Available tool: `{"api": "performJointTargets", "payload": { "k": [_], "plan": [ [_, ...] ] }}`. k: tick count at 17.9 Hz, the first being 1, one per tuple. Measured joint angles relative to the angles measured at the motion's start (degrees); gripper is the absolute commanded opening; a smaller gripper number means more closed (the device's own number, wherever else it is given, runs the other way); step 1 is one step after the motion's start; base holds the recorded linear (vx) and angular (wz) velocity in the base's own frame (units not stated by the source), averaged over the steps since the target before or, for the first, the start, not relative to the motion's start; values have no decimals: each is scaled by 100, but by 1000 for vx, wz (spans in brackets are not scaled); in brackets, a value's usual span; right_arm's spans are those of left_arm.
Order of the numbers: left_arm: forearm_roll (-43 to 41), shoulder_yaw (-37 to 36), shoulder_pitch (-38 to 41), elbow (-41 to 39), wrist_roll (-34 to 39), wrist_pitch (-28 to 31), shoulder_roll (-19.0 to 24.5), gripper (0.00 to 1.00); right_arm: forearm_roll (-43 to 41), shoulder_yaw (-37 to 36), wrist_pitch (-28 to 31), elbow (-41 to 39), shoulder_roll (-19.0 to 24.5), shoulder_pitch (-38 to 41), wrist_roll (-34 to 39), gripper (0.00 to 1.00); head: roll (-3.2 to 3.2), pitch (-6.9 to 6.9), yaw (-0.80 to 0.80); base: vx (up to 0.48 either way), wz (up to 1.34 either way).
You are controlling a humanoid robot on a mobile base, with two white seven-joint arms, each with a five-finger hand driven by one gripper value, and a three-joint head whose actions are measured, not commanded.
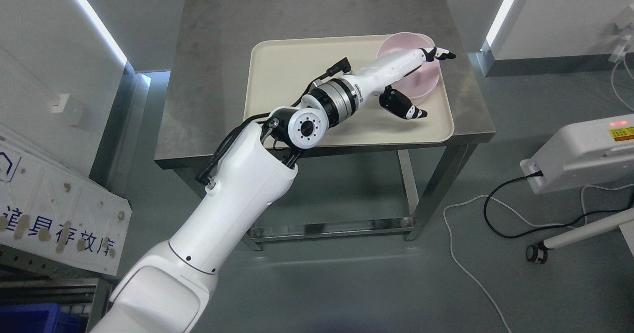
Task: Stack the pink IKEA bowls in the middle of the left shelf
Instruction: 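Grasp the rim of the stacked pink bowls with the left hand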
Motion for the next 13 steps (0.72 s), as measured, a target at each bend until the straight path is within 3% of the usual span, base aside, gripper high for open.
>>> {"api": "performJointTargets", "payload": {
  "k": [4,13],
  "plan": [
    [-782,1,-179,47,-504,25,0,79,0,0,-1,0,0,0,14,100,0,0,0,0,0],
    [-1883,-11,-340,333,-614,39,0,60,0,0,-1,0,0,0,17,100,0,0,0,0,0]
  ]
}}
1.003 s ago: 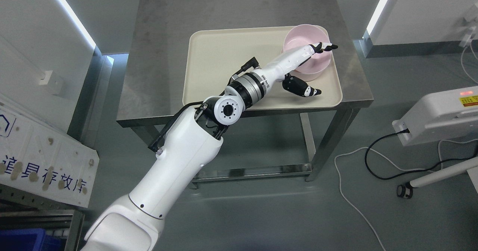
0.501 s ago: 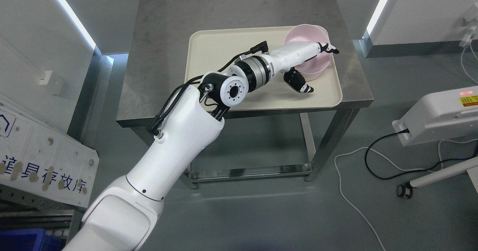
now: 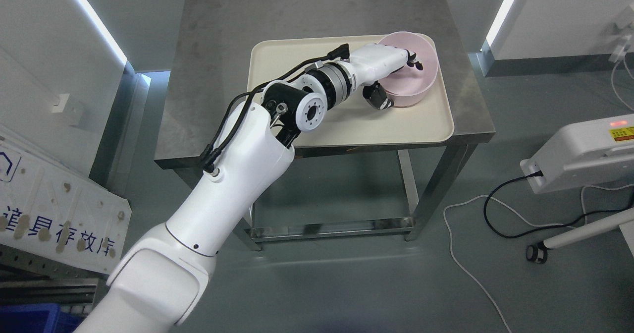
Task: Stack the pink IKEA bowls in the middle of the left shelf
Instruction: 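Grasp the rim of the stacked pink bowls with the left hand, then lift the stacked bowls off the tray with the left hand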
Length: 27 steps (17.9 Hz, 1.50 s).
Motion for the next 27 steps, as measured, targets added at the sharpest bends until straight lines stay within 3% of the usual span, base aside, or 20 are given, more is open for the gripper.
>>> {"api": "performJointTargets", "payload": {
  "k": [4,7,9,13,22,27],
  "plan": [
    [-209,-4,138,71,-2,-191,0,44,0,0,0,0,0,0,1,100,0,0,0,0,0],
    [-281,93,278,104,54,-673,0,15,0,0,0,0,0,0,1,100,0,0,0,0,4],
    [-297,255,374,127,41,-1272,0,1,0,0,-1,0,0,0,2,100,0,0,0,0,6],
    [-286,697,534,163,-38,-2173,0,0,0,0,-1,0,0,0,18,100,0,0,0,0,0],
    [231,2050,758,-120,56,-3411,0,1,0,0,-1,0,0,0,14,100,0,0,0,0,0],
    [655,2819,1266,-645,-76,-3953,0,1,0,0,-2,0,0,0,-9,100,0,0,0,0,0]
  ]
}}
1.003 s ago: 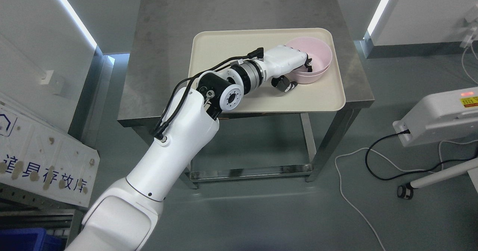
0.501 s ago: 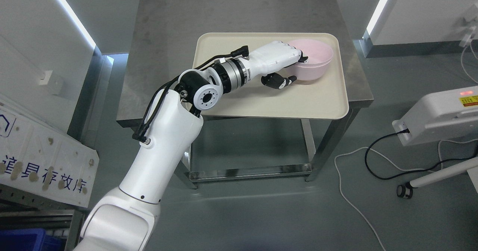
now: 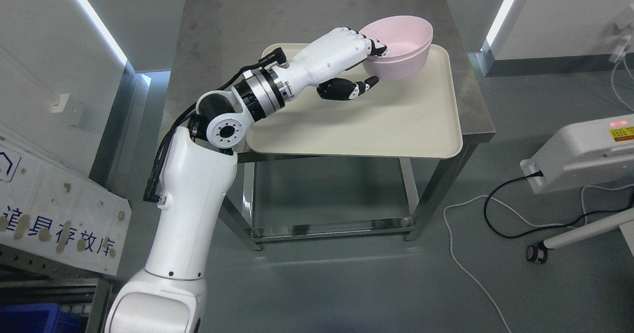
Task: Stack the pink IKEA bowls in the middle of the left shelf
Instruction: 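Lift the stacked bowls off the tray with the left hand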
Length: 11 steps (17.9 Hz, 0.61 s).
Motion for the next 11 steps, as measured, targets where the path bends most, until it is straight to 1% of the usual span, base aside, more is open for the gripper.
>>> {"api": "performJointTargets", "payload": {
  "k": [7,11],
  "plan": [
    [471,826,794,-672,-44,-703,0,1,0,0,0,0,0,1,-29,100,0,0,0,0,0],
    [659,1225,1064,-964,-47,-880,0,2,0,0,0,0,0,-1,-9,100,0,0,0,5,13]
  ]
}}
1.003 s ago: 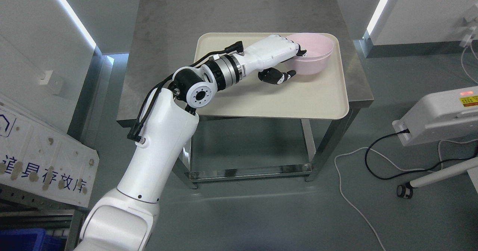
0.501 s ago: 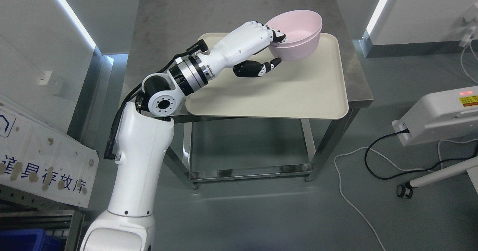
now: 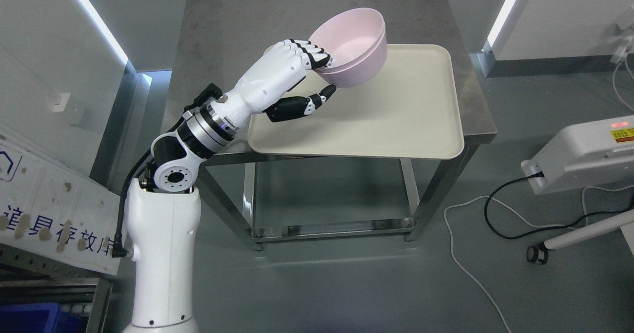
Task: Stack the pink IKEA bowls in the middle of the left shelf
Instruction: 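Lift the stacked bowls off the tray with the left hand, then carry the stacked bowls in the left hand while turning toward the blue bins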
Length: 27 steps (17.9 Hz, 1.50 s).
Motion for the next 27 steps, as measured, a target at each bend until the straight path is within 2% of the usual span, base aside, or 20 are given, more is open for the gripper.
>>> {"api": "performJointTargets", "payload": {
  "k": [11,27],
  "plan": [
    [622,660,694,-454,-137,-160,0,3,0,0,-1,0,0,-1,25,100,0,0,0,-61,33],
    [1124,994,1190,-733,-302,-161,0,3,0,0,-1,0,0,1,29,100,0,0,0,-328,60]
  ]
}}
